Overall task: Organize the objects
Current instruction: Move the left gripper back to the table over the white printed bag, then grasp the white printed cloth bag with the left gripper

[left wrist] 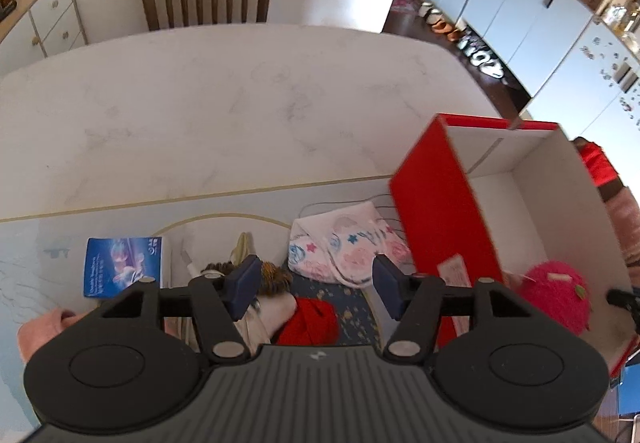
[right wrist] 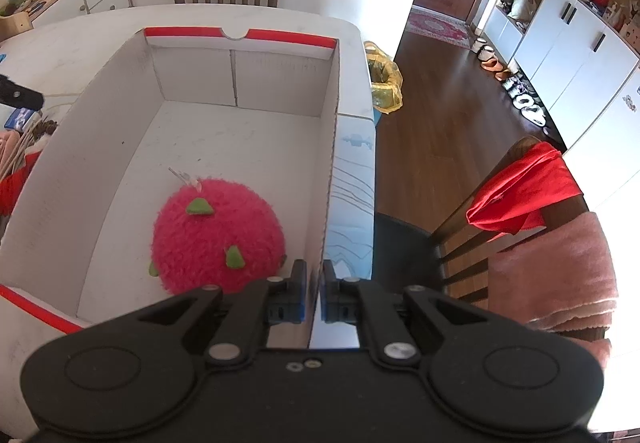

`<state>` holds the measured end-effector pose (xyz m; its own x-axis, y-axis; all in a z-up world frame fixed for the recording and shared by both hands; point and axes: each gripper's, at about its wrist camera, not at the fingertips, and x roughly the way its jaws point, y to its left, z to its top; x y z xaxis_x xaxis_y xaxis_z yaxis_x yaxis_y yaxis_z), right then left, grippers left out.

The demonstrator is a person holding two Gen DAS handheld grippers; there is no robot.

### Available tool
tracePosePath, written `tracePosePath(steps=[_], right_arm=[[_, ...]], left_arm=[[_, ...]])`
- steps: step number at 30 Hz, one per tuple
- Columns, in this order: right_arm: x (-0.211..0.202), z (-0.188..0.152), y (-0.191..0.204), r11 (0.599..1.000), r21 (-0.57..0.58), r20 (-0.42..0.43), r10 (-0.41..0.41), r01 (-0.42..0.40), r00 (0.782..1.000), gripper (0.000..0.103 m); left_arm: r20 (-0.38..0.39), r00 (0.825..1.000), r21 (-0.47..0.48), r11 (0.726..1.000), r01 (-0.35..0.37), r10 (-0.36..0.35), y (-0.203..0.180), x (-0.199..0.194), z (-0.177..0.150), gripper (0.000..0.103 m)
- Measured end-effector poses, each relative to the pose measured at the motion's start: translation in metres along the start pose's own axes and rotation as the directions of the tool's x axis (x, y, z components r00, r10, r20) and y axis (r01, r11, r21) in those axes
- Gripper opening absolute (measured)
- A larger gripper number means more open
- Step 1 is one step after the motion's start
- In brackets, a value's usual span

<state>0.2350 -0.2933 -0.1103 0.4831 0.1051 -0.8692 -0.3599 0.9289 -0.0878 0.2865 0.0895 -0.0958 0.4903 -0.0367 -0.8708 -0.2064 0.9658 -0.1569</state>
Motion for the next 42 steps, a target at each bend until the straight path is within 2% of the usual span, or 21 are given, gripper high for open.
tracePosePath(steps=[10, 15, 19, 22, 27, 30, 31, 36, 40, 42], right_arm=[[0.000, 0.002, 0.000, 1.000, 0.023, -0.013, -0.012, 0.012, 1.000, 0.006], [0.000, 0.005, -0.001, 1.000, 0.024, -0.016, -0.018, 0.018, 1.000, 0.006], [0.001, 0.006, 0.000, 0.999, 0.024, -0.021, -0.021, 0.022, 1.000, 0.006], [0.001, 0.006, 0.000, 1.000, 0.021, -0.025, -0.023, 0.023, 0.999, 0.006], [0.002, 0.007, 0.000, 0.999, 0.023, -0.027, -0.026, 0.026, 0.999, 0.006], [0.003, 0.008, 0.000, 0.999, 0.025, -0.027, -0.023, 0.024, 0.999, 0.006], [0.003, 0.008, 0.001, 0.999, 0.024, -0.027, -0.025, 0.025, 0.999, 0.006], [0.004, 0.007, 0.001, 0.999, 0.023, -0.030, -0.025, 0.025, 0.999, 0.006], [0.004, 0.006, 0.001, 0.999, 0.022, -0.034, -0.025, 0.026, 0.999, 0.006], [0.004, 0.006, 0.001, 0.999, 0.020, -0.035, -0.027, 0.028, 0.999, 0.006]], left_arm=[[-0.062, 0.998, -0.016, 1.000, -0.021, 0.020, -0.006, 0.056, 0.022, 0.061], [-0.088, 0.996, -0.048, 0.999, 0.004, -0.008, -0.007, 0.077, 0.025, 0.061], [-0.112, 0.994, -0.031, 0.999, -0.008, 0.005, -0.012, 0.091, 0.024, 0.061], [-0.102, 0.995, -0.011, 1.000, -0.015, 0.014, -0.015, 0.094, 0.024, 0.064], [-0.094, 0.994, 0.051, 0.998, -0.048, 0.053, -0.024, 0.094, 0.021, 0.063], [-0.079, 0.990, 0.148, 0.983, -0.108, 0.121, -0.037, 0.095, 0.016, 0.050], [-0.073, 0.991, 0.157, 0.983, -0.099, 0.112, -0.038, 0.093, 0.015, 0.041], [-0.056, 0.991, 0.180, 0.978, -0.110, 0.122, -0.039, 0.088, 0.014, 0.009], [-0.047, 0.992, 0.194, 0.975, -0.110, 0.121, -0.042, 0.087, 0.012, 0.000], [-0.044, 0.992, 0.183, 0.978, -0.105, 0.115, -0.041, 0.084, 0.011, 0.000]])
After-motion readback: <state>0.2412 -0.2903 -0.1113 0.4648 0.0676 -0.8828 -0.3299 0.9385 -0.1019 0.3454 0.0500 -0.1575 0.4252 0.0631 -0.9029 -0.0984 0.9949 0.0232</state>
